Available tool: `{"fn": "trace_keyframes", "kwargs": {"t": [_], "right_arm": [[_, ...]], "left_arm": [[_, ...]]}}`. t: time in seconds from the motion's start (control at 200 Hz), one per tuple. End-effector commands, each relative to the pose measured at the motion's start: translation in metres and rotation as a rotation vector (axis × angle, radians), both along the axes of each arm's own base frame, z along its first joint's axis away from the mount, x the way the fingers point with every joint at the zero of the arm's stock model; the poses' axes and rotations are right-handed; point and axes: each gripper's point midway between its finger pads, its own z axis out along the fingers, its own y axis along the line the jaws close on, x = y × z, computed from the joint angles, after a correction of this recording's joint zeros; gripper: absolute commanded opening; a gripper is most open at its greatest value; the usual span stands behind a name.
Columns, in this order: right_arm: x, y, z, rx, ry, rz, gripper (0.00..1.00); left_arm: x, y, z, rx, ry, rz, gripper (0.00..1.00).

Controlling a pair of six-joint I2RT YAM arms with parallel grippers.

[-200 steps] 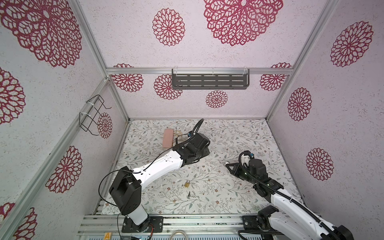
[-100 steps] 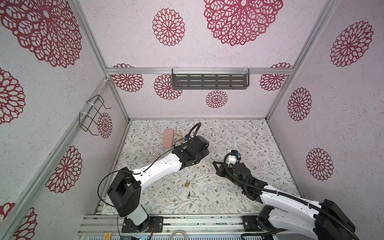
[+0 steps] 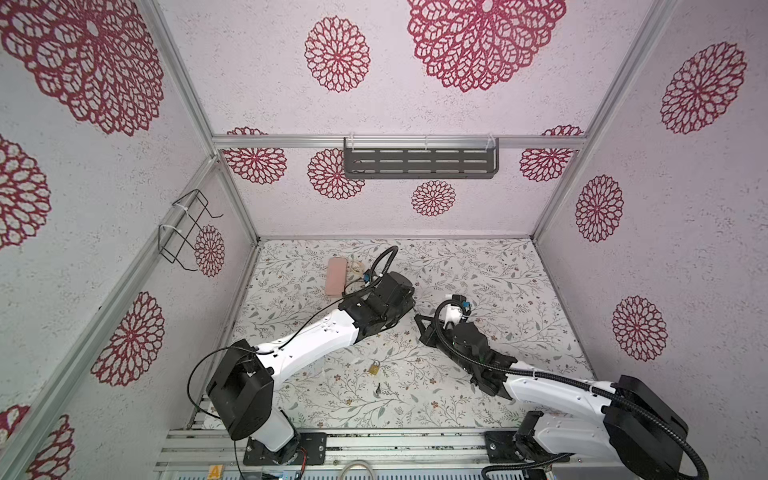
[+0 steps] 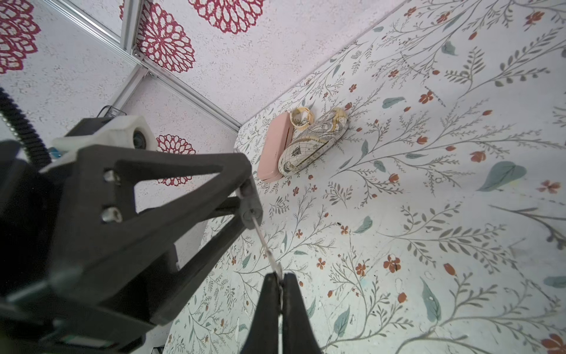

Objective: Unlock with the key
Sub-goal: 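Lift the black padlock with the left gripper while the right gripper holds the key, then move the key in the right gripper toward the padlock in the left gripper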

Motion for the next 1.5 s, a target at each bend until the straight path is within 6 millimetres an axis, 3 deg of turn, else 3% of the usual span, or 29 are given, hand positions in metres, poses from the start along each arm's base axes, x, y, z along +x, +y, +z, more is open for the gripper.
{"fn": "trace_keyframes", "kwargs": {"t": [0.0, 0.66, 1.056, 1.496], "right_arm": [[0.008, 0.003, 0.033, 0.064, -0.067, -0.034, 0.00], [0.010, 0.014, 0.032, 0.045, -0.080, 0.001, 0.00], [0.008, 0.013, 0.037, 0.024, -0.097, -0.007, 0.00], [0.019, 0.025, 0.048, -0.016, -0.133, -0.002, 0.00]], "left_arm": [[0.005, 0.002, 0.017, -0.043, -0.041, 0.029, 0.00], [0.006, -0.004, 0.016, -0.077, -0.042, 0.027, 0.00], [0.009, 0.005, 0.014, -0.032, -0.049, 0.052, 0.00], [-0.003, -0.019, 0.021, -0.109, -0.022, -0.022, 0.00]]}}
